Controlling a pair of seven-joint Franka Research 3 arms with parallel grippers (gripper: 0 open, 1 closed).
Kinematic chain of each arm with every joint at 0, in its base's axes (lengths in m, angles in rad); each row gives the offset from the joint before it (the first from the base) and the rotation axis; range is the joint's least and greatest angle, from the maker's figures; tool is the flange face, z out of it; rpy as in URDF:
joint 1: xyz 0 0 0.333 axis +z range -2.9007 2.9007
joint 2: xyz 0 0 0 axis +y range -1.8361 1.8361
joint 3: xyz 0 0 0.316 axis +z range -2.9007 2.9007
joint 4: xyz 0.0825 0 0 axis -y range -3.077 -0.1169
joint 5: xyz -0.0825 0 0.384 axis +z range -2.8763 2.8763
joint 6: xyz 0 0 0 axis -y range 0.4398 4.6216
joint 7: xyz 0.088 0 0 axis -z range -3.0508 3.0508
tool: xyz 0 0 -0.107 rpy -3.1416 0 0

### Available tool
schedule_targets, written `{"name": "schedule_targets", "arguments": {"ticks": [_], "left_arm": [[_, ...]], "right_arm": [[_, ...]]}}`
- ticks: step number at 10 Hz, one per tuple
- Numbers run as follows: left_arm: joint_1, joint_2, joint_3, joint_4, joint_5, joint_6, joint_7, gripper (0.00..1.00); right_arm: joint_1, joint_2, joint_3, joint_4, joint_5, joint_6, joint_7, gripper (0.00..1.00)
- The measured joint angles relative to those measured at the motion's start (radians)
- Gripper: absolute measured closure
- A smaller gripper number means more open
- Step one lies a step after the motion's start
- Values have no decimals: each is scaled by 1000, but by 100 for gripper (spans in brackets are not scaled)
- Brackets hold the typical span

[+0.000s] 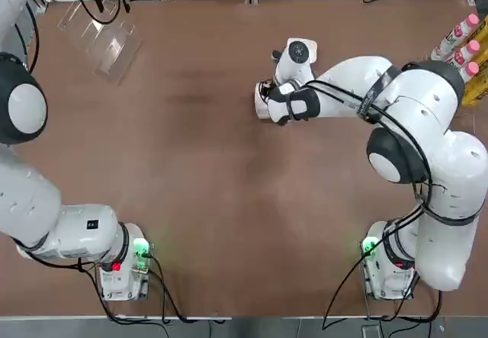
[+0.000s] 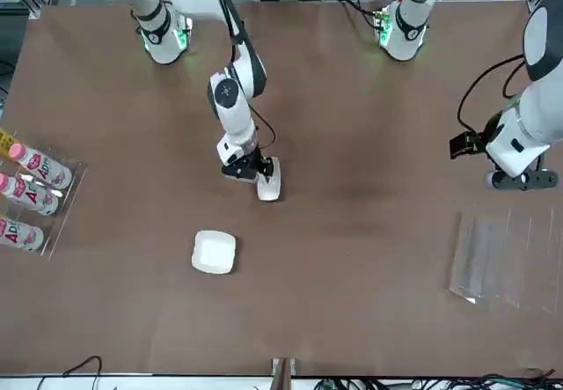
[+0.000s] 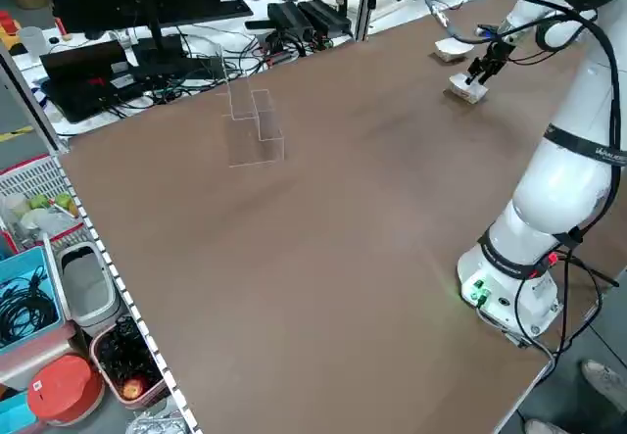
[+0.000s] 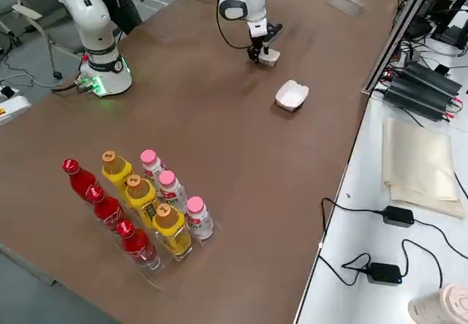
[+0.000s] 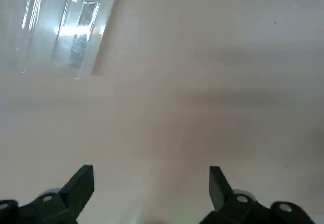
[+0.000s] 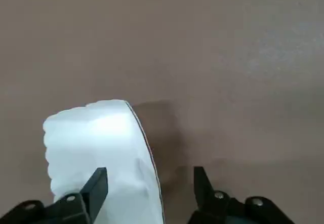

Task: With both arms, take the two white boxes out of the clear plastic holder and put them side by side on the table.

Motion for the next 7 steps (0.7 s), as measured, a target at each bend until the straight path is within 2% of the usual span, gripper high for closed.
{"name": "schedule_targets", "arguments": {"ticks": [3,4,6,7], "left_arm": [[0,0,0,0,0,0,0,0],[0,0,1,0,0,0,0,0],[0,0,1,0,0,0,0,0],[0,0,1,0,0,0,0,0]], "right_arm": [[0,11,1,0,0,5,0,40],[0,17,2,0,0,15,0,57],[0,28,5,0,0,25,0,73],[0,29,5,1,1,28,0,89]]}}
